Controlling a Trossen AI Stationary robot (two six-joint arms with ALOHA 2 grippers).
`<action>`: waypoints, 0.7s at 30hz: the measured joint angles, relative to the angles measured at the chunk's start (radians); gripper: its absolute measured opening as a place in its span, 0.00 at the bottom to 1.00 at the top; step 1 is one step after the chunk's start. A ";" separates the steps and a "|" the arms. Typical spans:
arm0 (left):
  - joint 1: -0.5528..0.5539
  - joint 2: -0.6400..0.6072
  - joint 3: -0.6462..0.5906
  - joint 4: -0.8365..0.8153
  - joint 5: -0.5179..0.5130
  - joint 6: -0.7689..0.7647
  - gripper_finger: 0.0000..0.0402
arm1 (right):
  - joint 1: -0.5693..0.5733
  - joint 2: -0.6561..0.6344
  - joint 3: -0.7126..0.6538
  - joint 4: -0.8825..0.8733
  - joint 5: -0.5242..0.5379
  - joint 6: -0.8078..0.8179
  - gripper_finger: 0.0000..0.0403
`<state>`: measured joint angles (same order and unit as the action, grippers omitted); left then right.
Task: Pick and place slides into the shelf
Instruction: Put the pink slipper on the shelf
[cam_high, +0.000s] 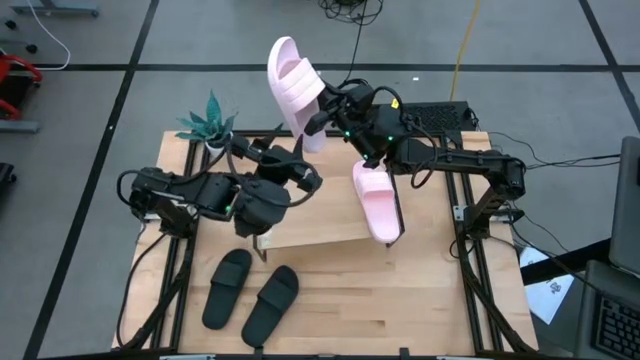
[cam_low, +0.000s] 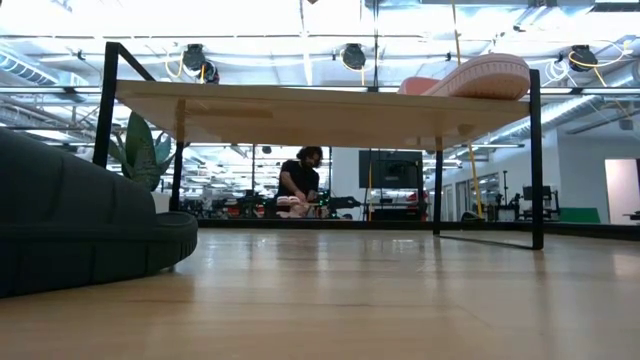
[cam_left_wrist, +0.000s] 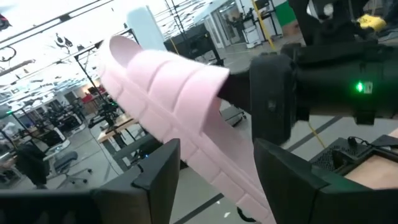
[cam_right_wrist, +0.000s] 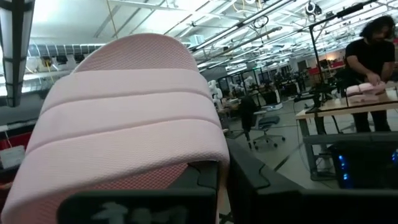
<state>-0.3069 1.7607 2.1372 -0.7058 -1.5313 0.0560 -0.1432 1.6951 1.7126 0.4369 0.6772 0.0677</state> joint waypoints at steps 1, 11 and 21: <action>0.002 0.000 0.000 0.019 0.000 0.019 0.52 | 0.000 0.000 0.000 -0.001 -0.001 -0.004 0.00; -0.011 0.000 0.000 -0.089 0.002 -0.164 0.52 | 0.000 0.000 0.000 0.004 -0.030 -0.045 0.00; 0.018 0.000 0.000 -0.430 0.079 -0.611 0.52 | 0.001 0.000 0.000 0.008 -0.055 -0.051 0.00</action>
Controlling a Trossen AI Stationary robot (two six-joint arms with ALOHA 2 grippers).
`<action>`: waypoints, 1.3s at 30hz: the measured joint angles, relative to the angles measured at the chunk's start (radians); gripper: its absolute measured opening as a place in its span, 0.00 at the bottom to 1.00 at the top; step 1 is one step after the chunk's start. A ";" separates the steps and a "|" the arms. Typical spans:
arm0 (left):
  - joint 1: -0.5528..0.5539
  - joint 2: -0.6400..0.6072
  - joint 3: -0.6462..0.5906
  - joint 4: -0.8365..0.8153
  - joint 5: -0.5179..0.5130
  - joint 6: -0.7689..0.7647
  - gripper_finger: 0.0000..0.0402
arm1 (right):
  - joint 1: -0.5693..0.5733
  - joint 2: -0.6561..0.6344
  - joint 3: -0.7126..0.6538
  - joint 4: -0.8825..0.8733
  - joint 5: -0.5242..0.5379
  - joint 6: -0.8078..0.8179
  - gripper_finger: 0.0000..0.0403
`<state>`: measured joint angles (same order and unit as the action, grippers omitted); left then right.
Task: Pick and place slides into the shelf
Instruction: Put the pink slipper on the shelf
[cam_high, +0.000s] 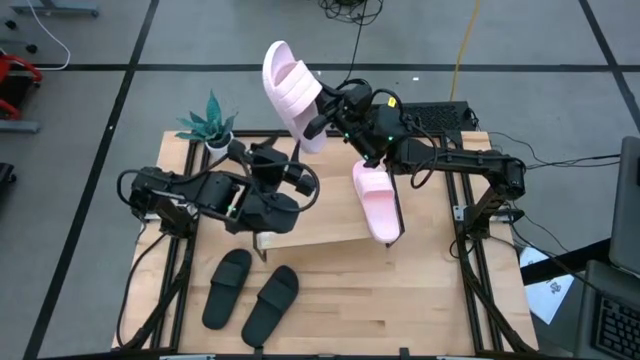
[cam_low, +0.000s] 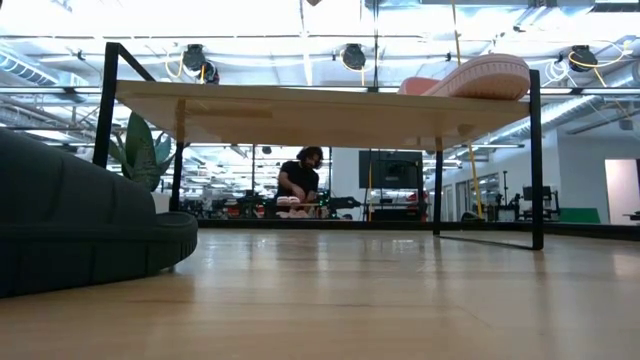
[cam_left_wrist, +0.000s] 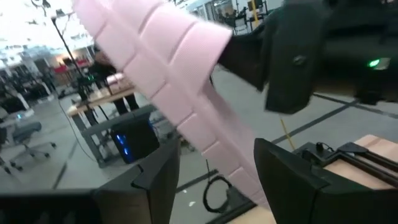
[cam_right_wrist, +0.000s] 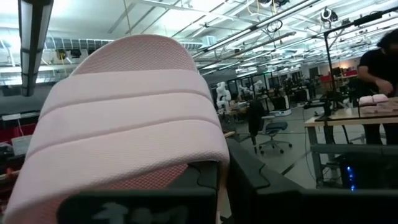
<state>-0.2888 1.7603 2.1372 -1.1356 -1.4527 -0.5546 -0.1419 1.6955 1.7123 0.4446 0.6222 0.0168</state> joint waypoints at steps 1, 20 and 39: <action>0.007 -0.001 0.000 -0.029 0.013 -0.040 0.52 | 0.000 0.000 0.000 0.000 0.000 -0.001 0.00; 0.027 -0.019 -0.001 -0.194 0.057 -0.316 0.52 | 0.013 0.000 0.000 0.000 0.004 -0.036 0.00; -0.068 -0.163 -0.001 0.134 -0.079 0.448 0.52 | 0.013 0.000 0.000 -0.080 -0.076 -0.022 0.00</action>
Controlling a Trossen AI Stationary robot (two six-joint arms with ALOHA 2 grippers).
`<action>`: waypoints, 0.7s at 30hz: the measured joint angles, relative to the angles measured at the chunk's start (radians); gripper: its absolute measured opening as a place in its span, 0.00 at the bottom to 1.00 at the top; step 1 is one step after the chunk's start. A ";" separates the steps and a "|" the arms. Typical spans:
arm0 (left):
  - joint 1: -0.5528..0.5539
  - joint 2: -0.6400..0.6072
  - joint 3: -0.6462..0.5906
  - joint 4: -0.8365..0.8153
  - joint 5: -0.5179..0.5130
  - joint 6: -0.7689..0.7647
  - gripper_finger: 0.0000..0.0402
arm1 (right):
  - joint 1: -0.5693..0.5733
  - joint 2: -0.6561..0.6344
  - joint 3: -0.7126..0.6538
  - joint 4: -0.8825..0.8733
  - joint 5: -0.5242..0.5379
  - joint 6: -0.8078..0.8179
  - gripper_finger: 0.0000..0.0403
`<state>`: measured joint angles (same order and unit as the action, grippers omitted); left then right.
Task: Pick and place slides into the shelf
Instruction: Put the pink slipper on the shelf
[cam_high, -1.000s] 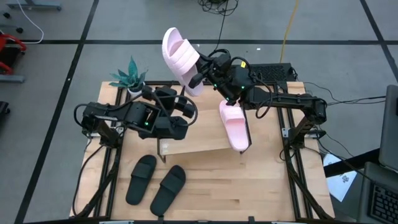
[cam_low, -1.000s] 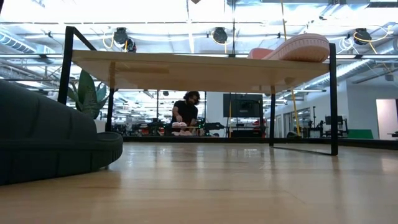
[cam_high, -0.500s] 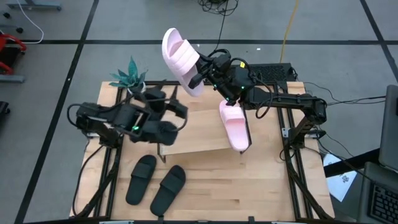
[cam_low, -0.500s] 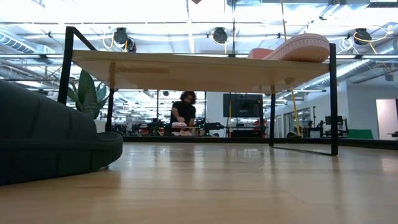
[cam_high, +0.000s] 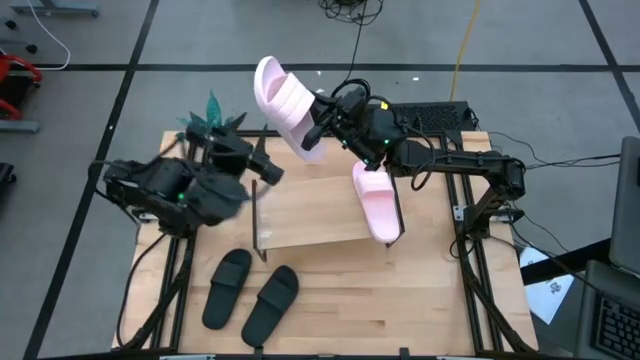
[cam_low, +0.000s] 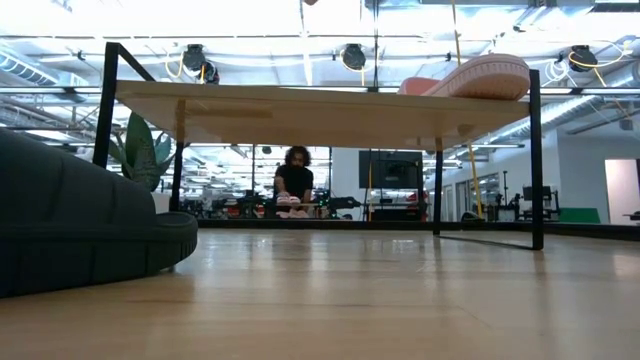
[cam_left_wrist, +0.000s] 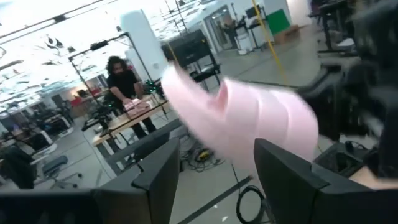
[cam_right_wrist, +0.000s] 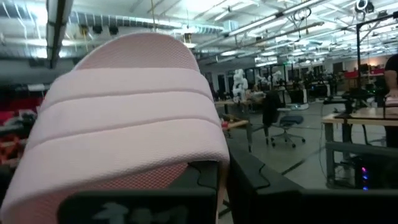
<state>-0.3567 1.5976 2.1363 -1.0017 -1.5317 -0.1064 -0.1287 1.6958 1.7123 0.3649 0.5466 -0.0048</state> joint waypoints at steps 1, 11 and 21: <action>-0.002 -0.013 0.000 0.051 0.018 0.067 0.52 | 0.000 0.000 0.000 -0.013 0.000 0.000 0.00; -0.002 -0.088 0.001 0.269 0.333 0.395 0.52 | 0.002 0.000 -0.002 -0.089 -0.042 -0.012 0.00; 0.051 -0.141 0.000 0.076 0.552 0.027 0.52 | 0.015 0.000 -0.013 -0.130 -0.078 -0.016 0.00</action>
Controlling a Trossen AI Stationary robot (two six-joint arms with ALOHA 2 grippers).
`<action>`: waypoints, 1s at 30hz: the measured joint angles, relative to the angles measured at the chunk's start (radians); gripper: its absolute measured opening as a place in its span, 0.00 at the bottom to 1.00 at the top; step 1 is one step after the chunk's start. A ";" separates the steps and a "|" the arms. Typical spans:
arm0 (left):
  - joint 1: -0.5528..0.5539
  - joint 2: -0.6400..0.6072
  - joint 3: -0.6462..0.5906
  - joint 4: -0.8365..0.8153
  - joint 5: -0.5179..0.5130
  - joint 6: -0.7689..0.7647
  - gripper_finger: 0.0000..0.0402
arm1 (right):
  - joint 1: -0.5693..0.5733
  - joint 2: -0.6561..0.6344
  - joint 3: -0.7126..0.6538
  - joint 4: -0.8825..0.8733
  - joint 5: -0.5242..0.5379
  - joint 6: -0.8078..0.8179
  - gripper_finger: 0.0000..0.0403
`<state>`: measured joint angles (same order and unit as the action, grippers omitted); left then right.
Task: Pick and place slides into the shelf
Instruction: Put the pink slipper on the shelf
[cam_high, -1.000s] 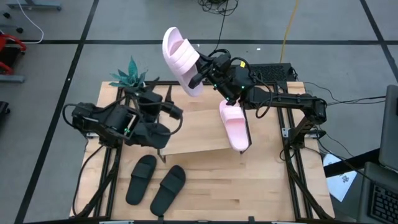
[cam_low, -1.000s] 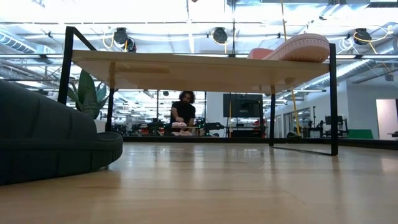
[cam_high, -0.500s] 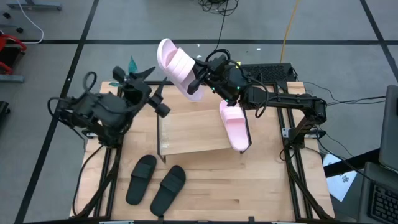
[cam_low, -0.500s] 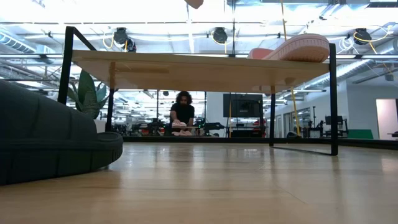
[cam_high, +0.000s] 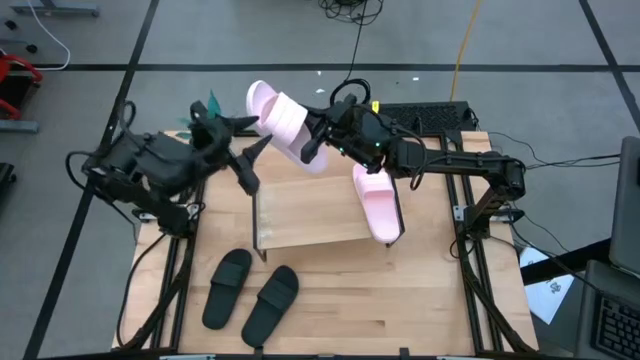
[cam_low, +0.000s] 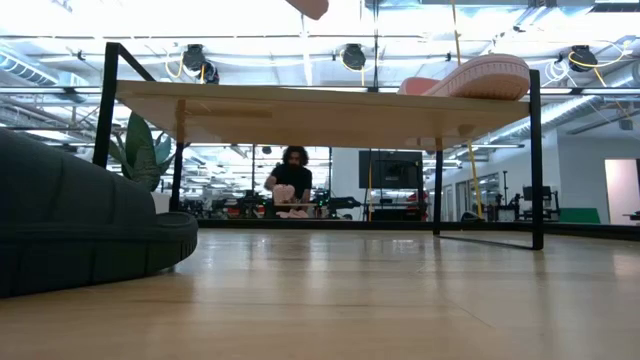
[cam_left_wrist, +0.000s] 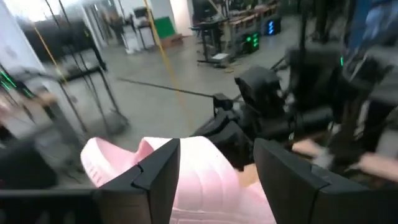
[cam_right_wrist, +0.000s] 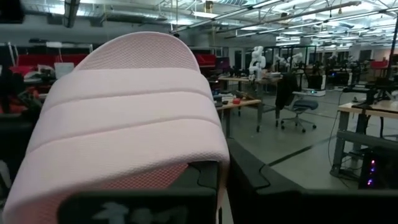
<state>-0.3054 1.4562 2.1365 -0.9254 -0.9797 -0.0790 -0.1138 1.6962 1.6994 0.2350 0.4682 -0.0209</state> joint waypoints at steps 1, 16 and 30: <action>0.011 -0.010 0.000 -0.005 0.020 -0.043 0.52 | 0.005 0.000 -0.004 0.000 0.000 -0.006 0.00; 0.256 -0.051 0.001 -0.204 0.507 -0.544 0.52 | 0.072 0.000 -0.077 0.046 0.001 -0.131 0.00; 0.386 -0.050 0.053 -0.352 0.797 -0.744 0.50 | 0.083 0.000 -0.078 -0.009 0.000 -0.183 0.00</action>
<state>0.0806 1.4063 2.1895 -1.2774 -0.1826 -0.8232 -0.0307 1.6958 1.6218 0.2260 0.4686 -0.2037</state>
